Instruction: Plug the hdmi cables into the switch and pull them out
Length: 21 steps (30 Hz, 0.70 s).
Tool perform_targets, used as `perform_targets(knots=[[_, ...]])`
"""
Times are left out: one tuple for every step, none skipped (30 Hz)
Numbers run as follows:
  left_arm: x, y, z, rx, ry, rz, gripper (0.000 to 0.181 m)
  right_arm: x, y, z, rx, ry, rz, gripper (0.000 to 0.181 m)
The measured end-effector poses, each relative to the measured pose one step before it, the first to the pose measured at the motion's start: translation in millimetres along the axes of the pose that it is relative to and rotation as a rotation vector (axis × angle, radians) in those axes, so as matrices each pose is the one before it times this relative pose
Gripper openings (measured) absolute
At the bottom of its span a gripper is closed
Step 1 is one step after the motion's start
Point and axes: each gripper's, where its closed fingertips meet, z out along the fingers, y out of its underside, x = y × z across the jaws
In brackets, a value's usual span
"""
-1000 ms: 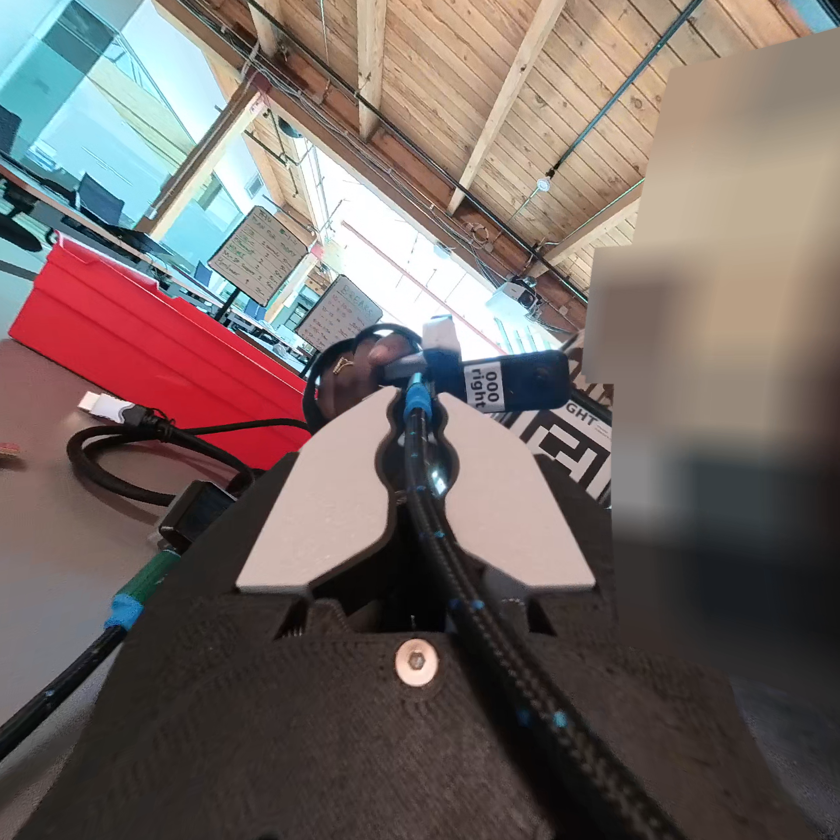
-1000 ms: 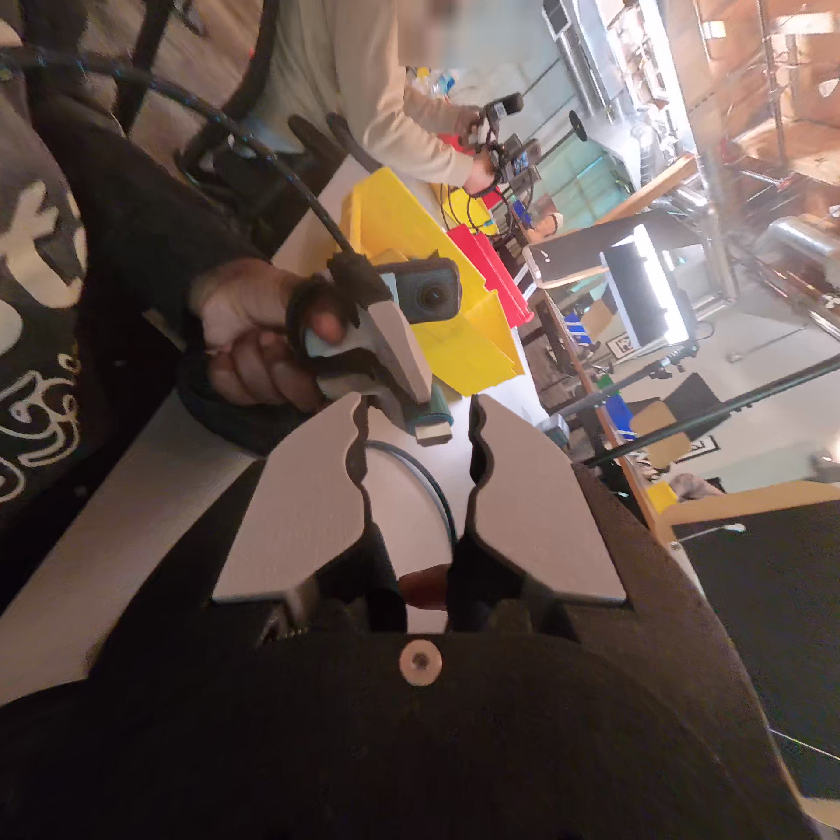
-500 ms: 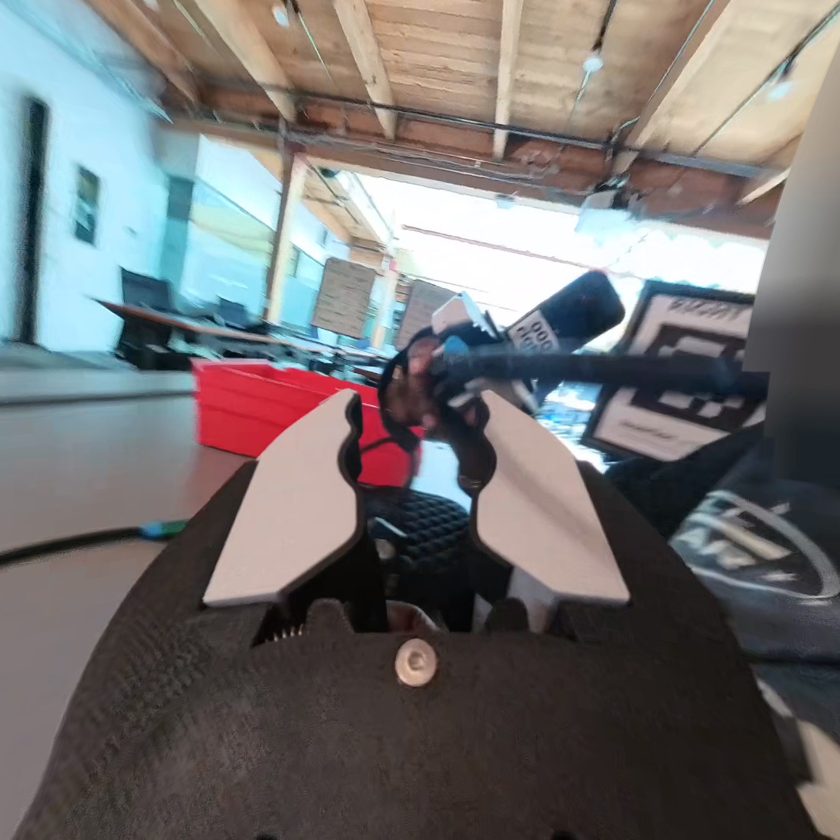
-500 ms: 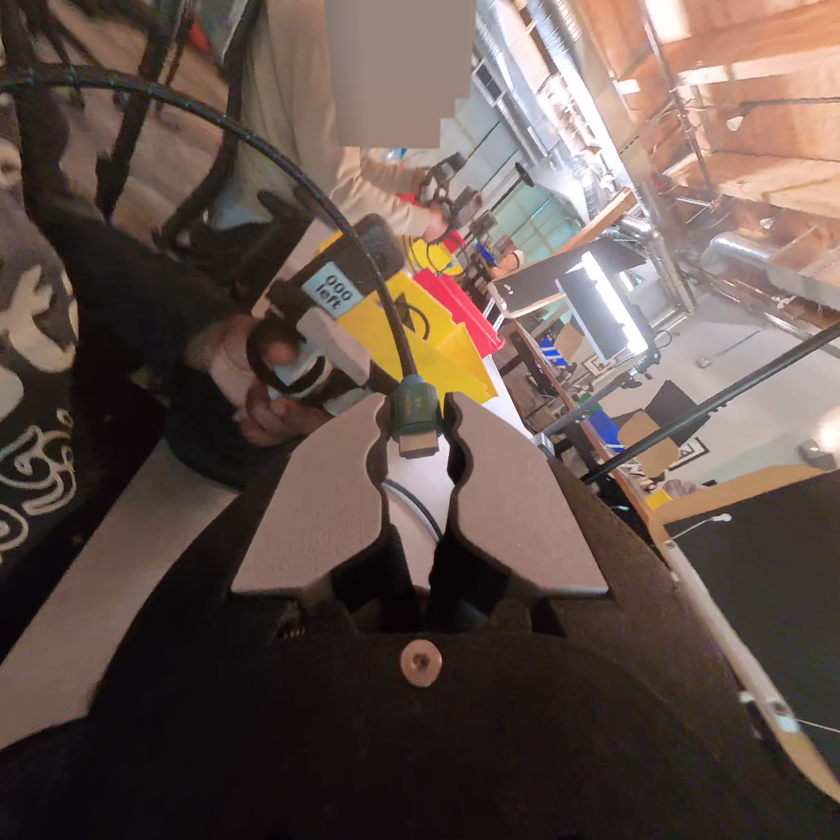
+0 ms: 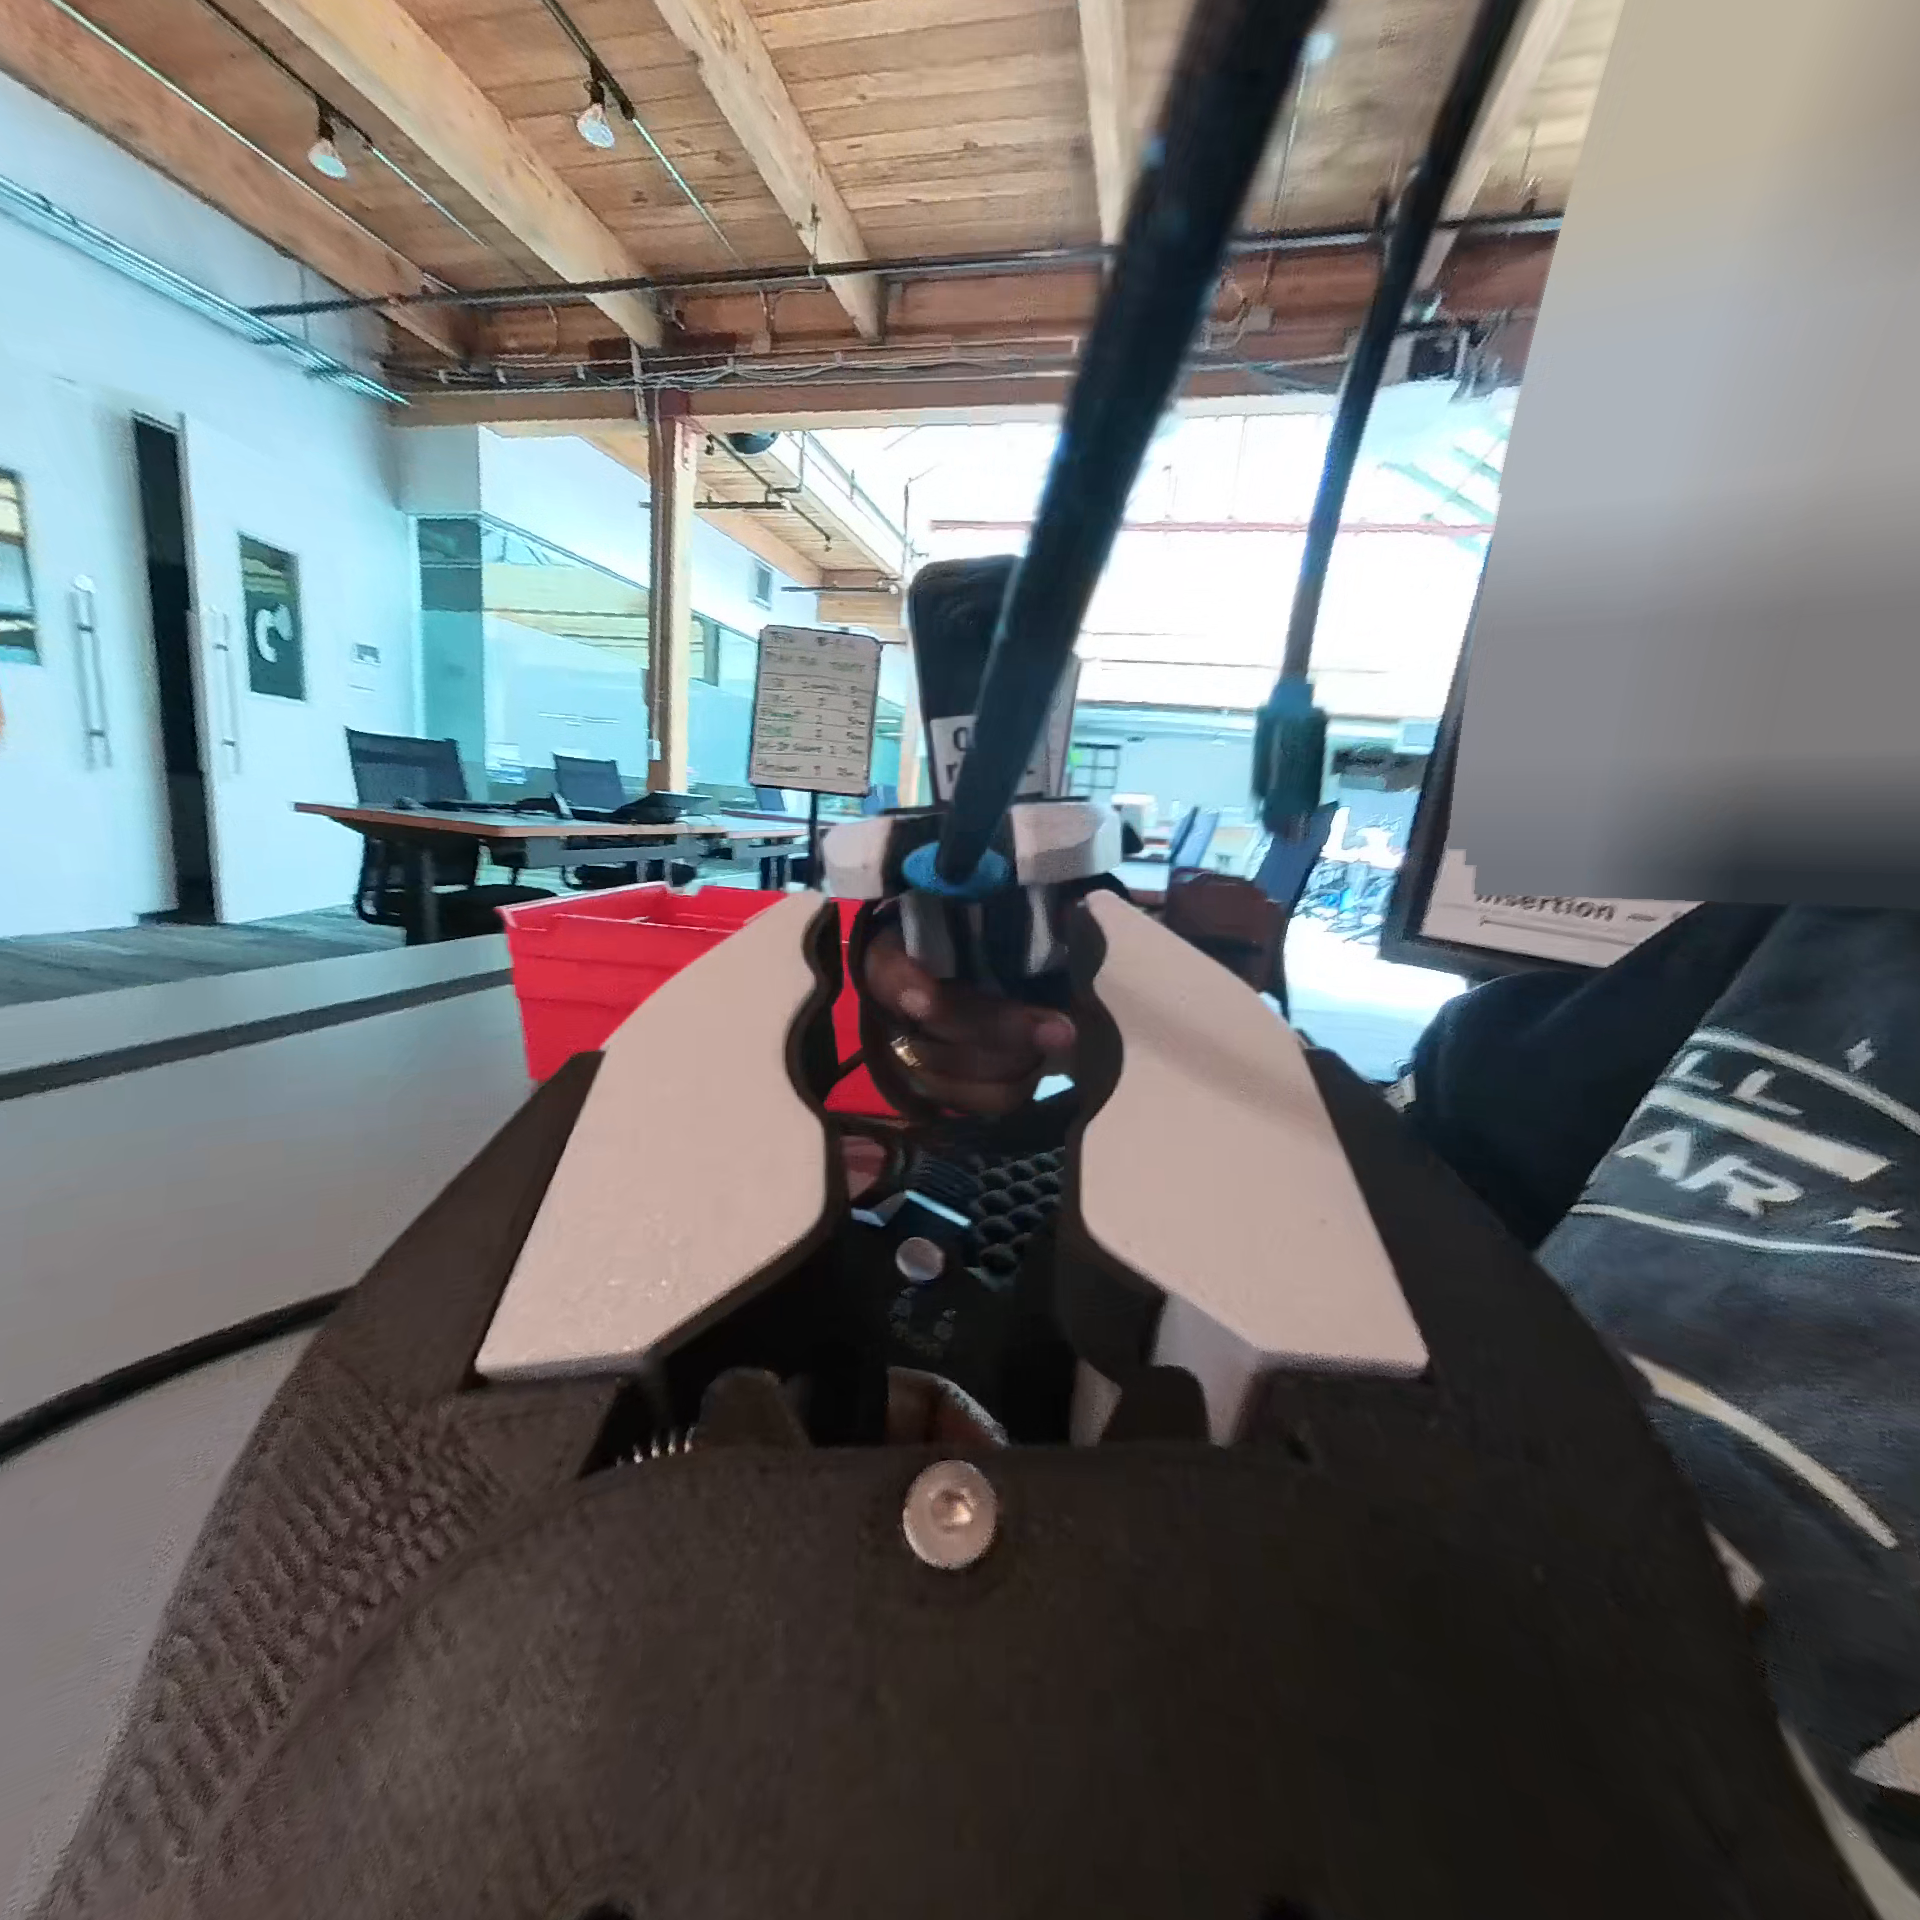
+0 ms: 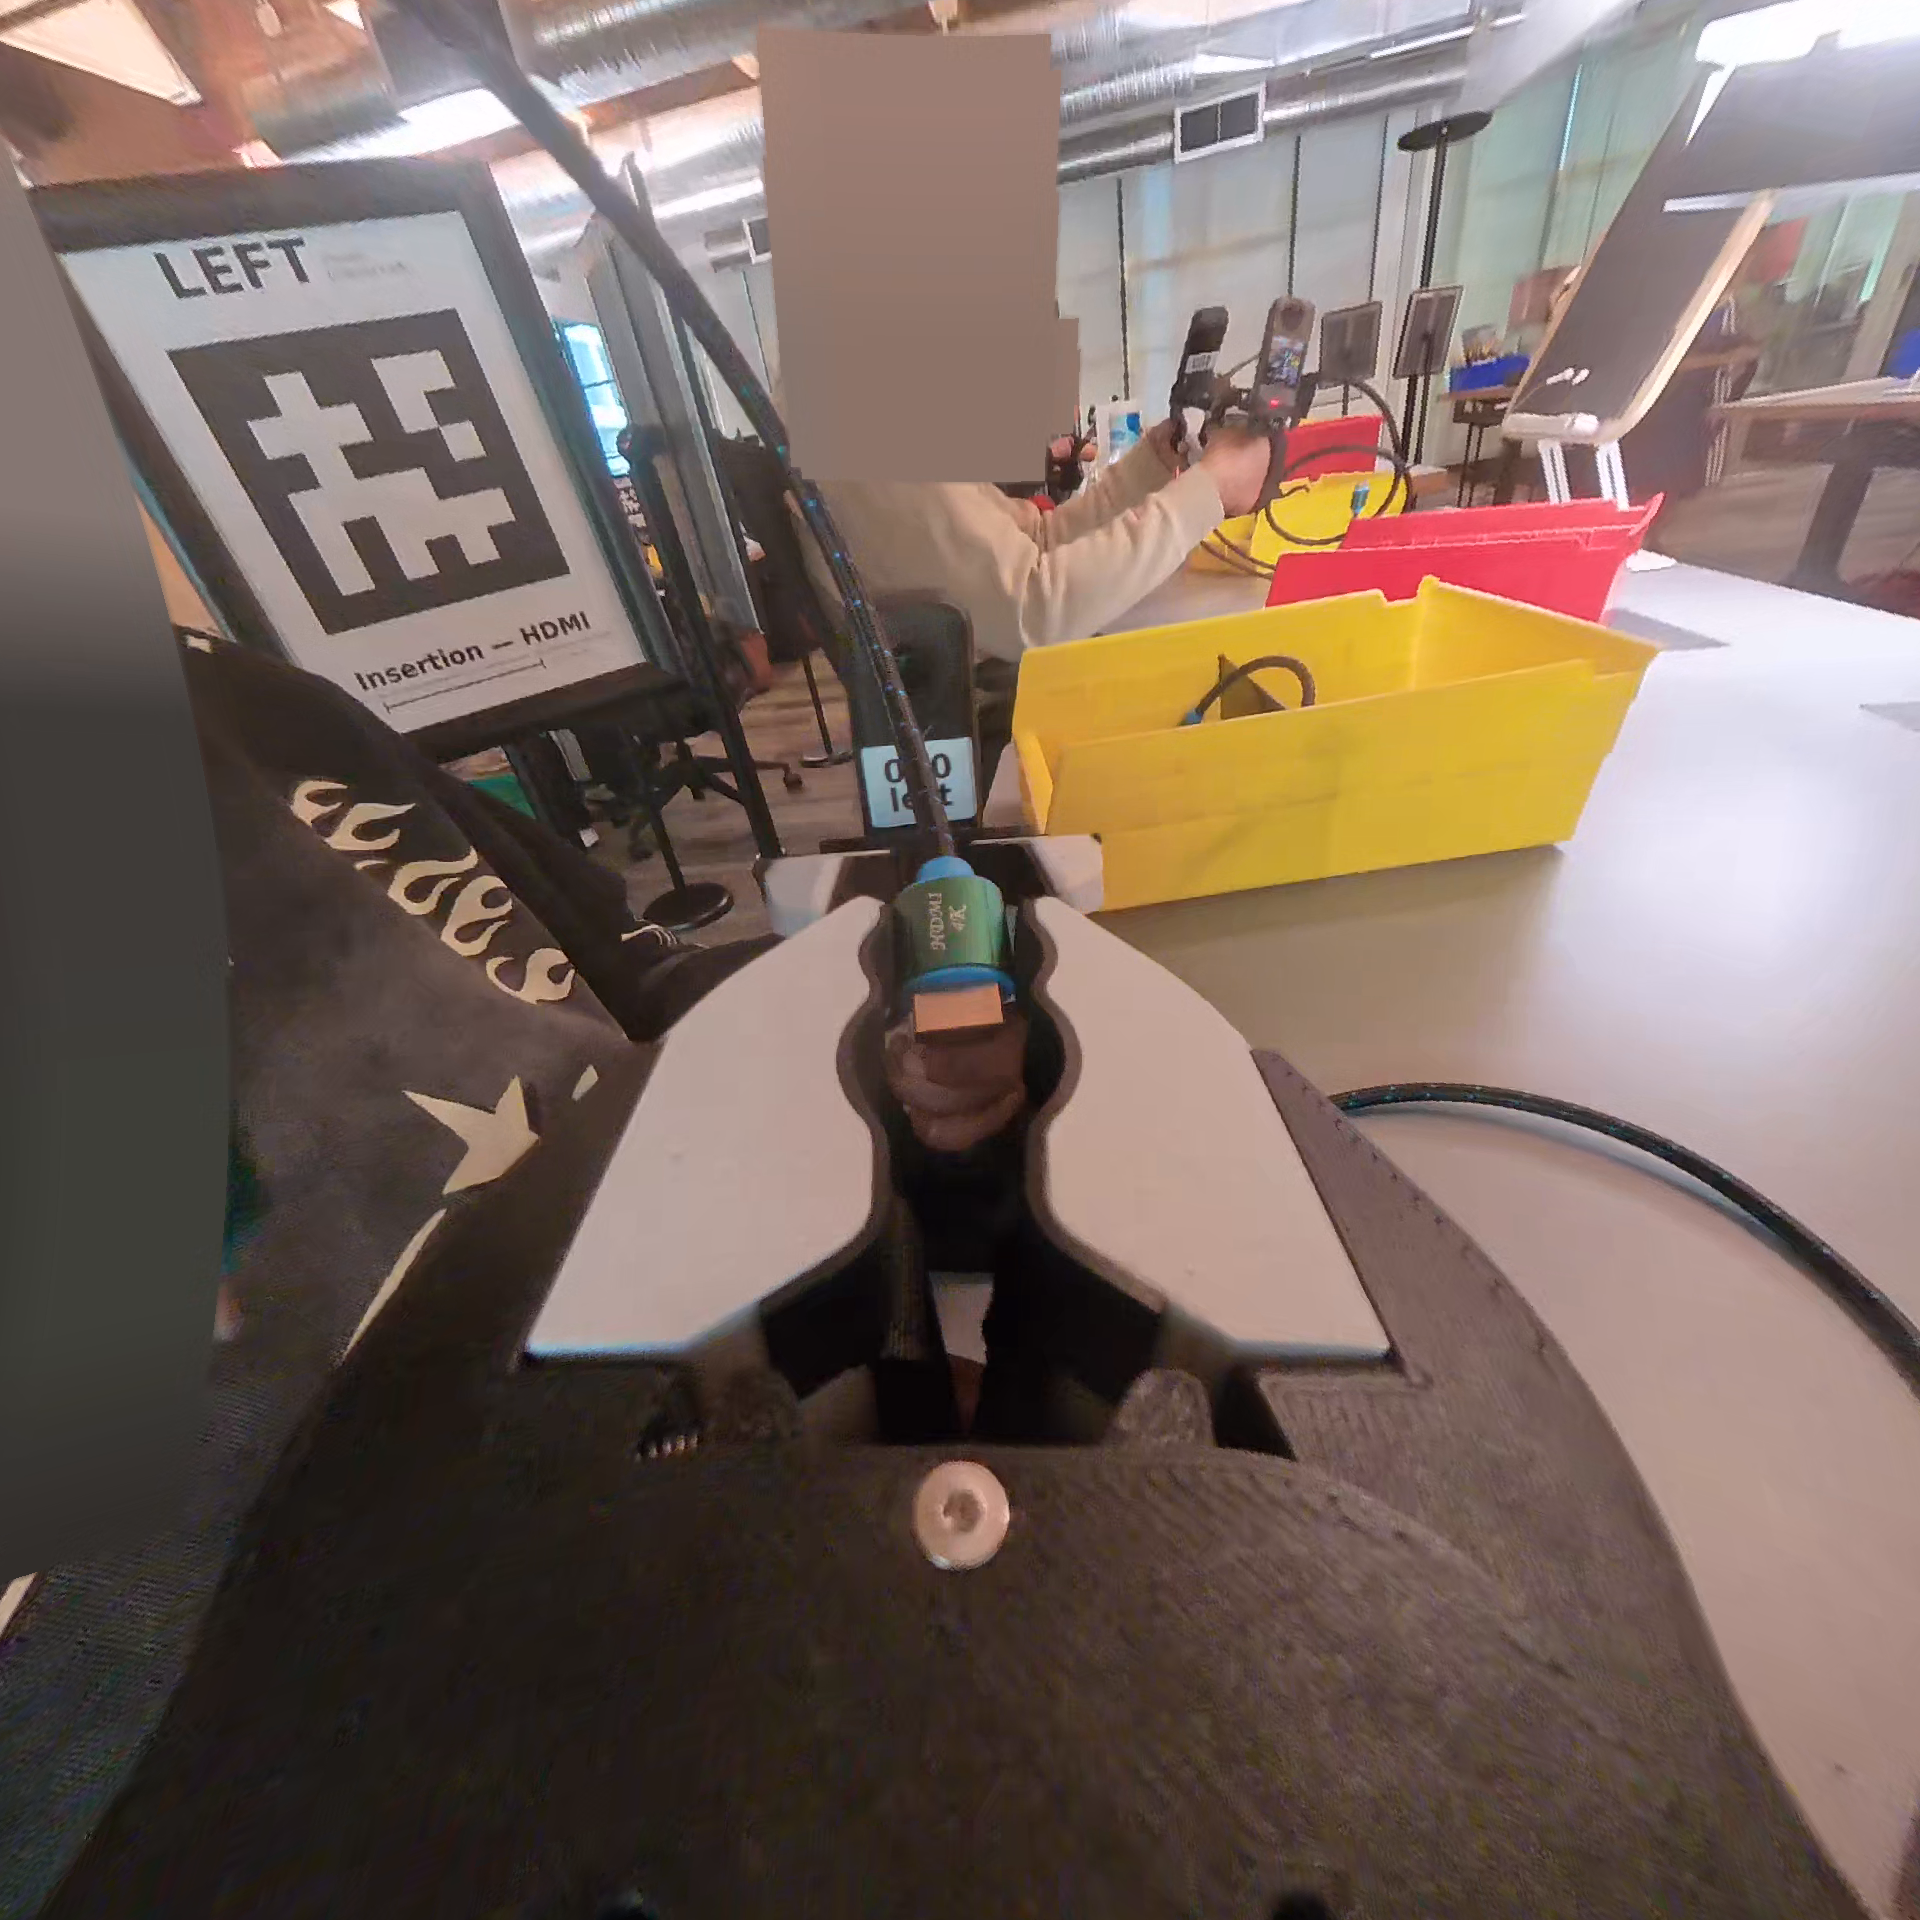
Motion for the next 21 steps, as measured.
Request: perform_targets(knots=[[0.77,0.65,0.35,0.0007,0.0105,-0.0241,0.04,0.02,1.74,0.66,-0.0083,-0.0009,0.0037,0.023],[0.55,1.03,0.07,-0.0054,0.0085,-0.0134,0.035,0.72,2.38,0.6,-0.0126,0.002,0.0089,0.022],[0.77,0.85,-0.08,-0.0048,0.0088,-0.0055,0.028,0.39,2.31,0.67,-0.0109,-0.0007,0.0032,0.022],[-0.26,0.48,-0.25,-0.0021,0.0009,-0.0042,0.025,-0.02,2.07,0.7,-0.0081,-0.0032,0.0011,0.022],[-2.09,0.62,-0.52,-0.0033,-0.0105,-0.0031,0.02,0.17,0.88,0.47,-0.0036,-0.0016,0.0083,0.022],[-1.66,0.73,-0.56,-0.0051,-0.0049,-0.0038,0.017,0.93,1.06,0.21,-0.0074,0.0031,0.0075,0.022],[-0.18,0.4,-0.4,-0.0041,0.0036,-0.0086,0.017,0.1,0.38,-0.13,-0.0026,-0.0031,0.0042,0.022],[-0.09,-0.35,-0.52,0.0006,0.0039,-0.0057,0.015,0.14,-0.5,-0.46,0.0024,-0.0016,0.0093,0.022],[0.03,-0.55,-0.51,0.0023,0.0027,-0.0034,0.009,-0.58,-0.36,-0.15,-0.001,-0.0055,0.0101,0.022],[0.52,-0.03,-0.03,0.0,0.0053,-0.0087,0.009,-0.3,-0.03,0.12,-0.0016,-0.002,0.0024,0.022],[0.63,-0.42,-0.04,0.0055,0.0066,-0.0114,0.009,-0.79,-0.29,0.39,0.0011,-0.0026,-0.005,0.022],[0.83,-0.47,-0.11,0.005,0.0081,-0.0103,0.009,-0.93,0.04,0.28,-0.0015,-0.0023,-0.0017,0.022],[0.62,0.01,-0.1,0.0003,0.0062,-0.0055,0.009,-0.54,0.43,0.02,-0.0065,0.0002,-0.0004,0.022],[0.3,0.32,0.02,-0.003,0.0017,0.0028,0.009,-0.18,0.54,-0.16,-0.0084,0.0026,-0.0054,0.022],[0.06,0.51,0.21,-0.0036,-0.0017,0.0095,0.009,-0.1,0.62,-0.37,-0.0082,0.0035,-0.0053,0.022],[0.47,0.51,0.22,-0.0031,-0.001,0.012,0.009,-0.7,0.43,-0.33,-0.0084,0.0002,-0.0025,0.022],[0.85,0.15,0.15,-0.0018,0.0016,0.0112,0.01,-0.77,0.91,-0.07,-0.0107,-0.0002,-0.0025,0.022],[1.03,-0.33,-0.04,0.001,0.0037,0.0082,0.015,-0.01,2.31,0.2,-0.0212,0.0065,-0.0039,0.022],[1.21,-0.23,-0.2,0.0001,0.0072,0.0041,0.021,0.45,2.55,0.4,-0.0208,0.0095,-0.0094,0.022],[1.14,0.72,-0.16,-0.0068,0.0087,0.0027,0.022,-0.57,1.13,0.38,-0.0095,0.0018,-0.0075,0.021],[0.2,1.65,-0.05,-0.0112,0.0028,0.0015,0.021,-1.43,-0.15,0.25,-0.0007,-0.0067,-0.0016,0.021]])
